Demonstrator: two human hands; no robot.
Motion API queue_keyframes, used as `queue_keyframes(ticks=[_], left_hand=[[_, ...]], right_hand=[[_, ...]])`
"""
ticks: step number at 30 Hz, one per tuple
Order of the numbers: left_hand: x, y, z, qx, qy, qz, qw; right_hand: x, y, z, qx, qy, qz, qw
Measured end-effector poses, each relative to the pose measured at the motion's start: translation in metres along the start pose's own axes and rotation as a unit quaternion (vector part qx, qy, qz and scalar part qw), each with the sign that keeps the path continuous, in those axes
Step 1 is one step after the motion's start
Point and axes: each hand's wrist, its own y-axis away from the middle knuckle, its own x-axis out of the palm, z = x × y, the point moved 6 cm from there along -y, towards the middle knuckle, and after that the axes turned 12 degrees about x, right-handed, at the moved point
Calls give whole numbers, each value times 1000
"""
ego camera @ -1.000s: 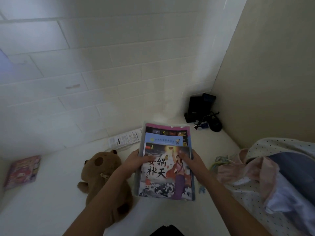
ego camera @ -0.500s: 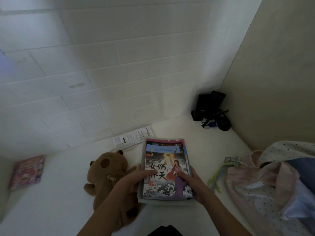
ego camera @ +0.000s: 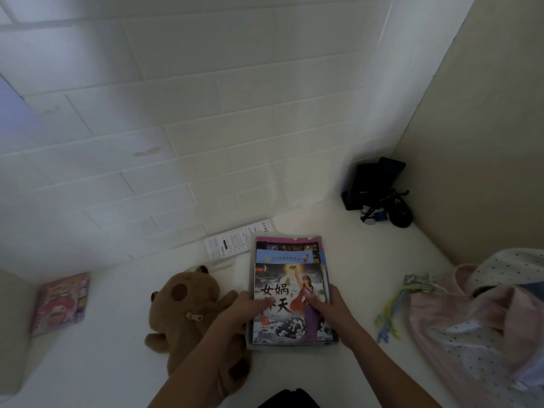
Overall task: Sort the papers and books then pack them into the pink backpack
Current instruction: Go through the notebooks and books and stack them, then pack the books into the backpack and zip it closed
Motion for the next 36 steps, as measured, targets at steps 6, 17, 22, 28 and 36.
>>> queue_keyframes(ticks=[6,17,22,28,36], left_hand=[[-27,0,6,-6,-71,-13,997],[-34,9,-25,186,-494,-135,838],[-24,5,-13,230,-565,20,792],[-66,16,-34,307,-525,-66,791],[-253,71,-9,226,-444,-420,758]], right_hand=[[17,-2,11,-27,138,-46,989],[69,20,61,-233,492,-168,822],[103,8,29,-163,589,-78,788],[121,24,71,-244,536,-163,792],[270,45,120,-392,484,-1,782]])
